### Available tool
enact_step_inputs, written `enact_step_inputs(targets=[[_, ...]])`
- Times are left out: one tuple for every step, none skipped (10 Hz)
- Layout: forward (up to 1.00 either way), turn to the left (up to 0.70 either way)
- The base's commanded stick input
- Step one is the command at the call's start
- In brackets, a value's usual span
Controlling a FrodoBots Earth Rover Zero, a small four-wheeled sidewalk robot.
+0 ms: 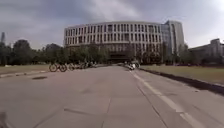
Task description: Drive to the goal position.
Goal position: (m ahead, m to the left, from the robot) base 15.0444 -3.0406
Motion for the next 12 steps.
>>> enact_step_inputs(targets=[[1.00,0.00],[1.00,0.00],[1.00,0.00],[1.00,0.00],[1.00,0.00],[1.00,0.00],[1.00,0.00],[1.00,0.00],[1.00,0.00],[1.00,0.00],[1.00,0.00],[1.00,0.00]])
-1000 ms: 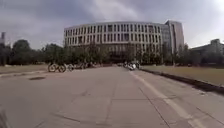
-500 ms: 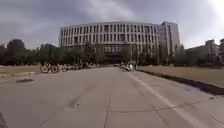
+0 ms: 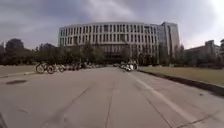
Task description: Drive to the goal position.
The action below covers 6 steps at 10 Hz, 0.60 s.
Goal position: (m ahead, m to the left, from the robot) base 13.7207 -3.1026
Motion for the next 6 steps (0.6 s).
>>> enact_step_inputs(targets=[[1.00,0.00],[1.00,0.00],[1.00,0.00],[1.00,0.00],[1.00,0.00],[1.00,0.00]])
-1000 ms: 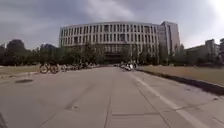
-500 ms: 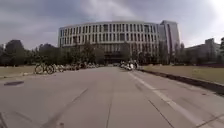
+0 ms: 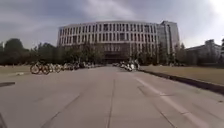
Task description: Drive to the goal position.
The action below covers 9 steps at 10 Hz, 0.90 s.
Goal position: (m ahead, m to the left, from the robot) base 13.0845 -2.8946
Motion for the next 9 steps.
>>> enact_step_inputs(targets=[[1.00,0.00],[1.00,0.00],[1.00,0.00],[1.00,0.00],[1.00,0.00],[1.00,0.00],[1.00,0.00],[1.00,0.00],[1.00,0.00]])
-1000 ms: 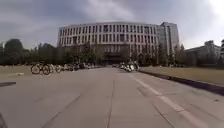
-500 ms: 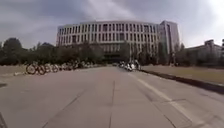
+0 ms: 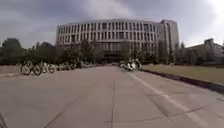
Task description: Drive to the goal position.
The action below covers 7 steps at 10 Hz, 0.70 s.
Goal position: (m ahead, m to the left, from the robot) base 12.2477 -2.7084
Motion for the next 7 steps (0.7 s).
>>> enact_step_inputs(targets=[[1.00,0.00],[1.00,0.00],[1.00,0.00],[1.00,0.00],[1.00,0.00],[1.00,0.00],[1.00,0.00]])
